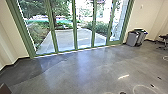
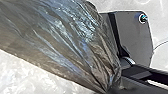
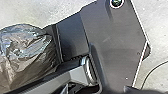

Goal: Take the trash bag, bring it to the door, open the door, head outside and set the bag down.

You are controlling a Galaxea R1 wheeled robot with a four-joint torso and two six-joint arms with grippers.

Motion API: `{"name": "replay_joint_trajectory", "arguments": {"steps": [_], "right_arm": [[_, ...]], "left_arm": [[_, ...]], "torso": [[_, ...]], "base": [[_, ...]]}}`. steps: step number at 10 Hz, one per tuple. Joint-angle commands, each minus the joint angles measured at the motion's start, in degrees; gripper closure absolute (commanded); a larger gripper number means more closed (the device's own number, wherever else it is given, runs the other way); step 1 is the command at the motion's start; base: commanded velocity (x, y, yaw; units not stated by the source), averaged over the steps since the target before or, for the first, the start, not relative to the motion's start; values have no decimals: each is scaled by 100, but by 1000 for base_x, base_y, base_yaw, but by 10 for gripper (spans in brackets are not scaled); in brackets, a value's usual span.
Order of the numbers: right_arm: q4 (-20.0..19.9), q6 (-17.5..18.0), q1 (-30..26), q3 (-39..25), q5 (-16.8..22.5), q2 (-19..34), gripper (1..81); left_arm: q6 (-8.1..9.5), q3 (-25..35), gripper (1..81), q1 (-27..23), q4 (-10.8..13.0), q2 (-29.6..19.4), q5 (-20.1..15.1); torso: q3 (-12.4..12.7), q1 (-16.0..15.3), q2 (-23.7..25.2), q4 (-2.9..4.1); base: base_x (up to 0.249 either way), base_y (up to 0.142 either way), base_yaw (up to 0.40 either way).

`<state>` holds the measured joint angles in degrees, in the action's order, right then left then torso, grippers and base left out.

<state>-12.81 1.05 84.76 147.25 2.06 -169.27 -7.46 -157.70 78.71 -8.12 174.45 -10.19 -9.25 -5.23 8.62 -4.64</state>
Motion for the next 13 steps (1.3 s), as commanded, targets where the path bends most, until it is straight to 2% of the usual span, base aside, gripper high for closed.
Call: {"name": "replay_joint_trajectory", "arguments": {"steps": [1, 5, 13], "right_arm": [[24, -17, -227, -31, 374, 4, 10], [24, -17, -218, -31, 374, 4, 10], [24, -17, -218, 4, 365, 4, 10]], "left_arm": [[-27, -7, 811, -290, 12, 29, -378], [-27, -7, 811, -290, 12, 38, -378], [-19, -7, 811, -290, 12, 29, -378]], "torso": [[0, 0, 0, 0], [0, 0, 0, 0], [0, 0, 0, 0]], "base": [[0, 0, -340], [0, 0, -300], [0, 0, -14]]}}
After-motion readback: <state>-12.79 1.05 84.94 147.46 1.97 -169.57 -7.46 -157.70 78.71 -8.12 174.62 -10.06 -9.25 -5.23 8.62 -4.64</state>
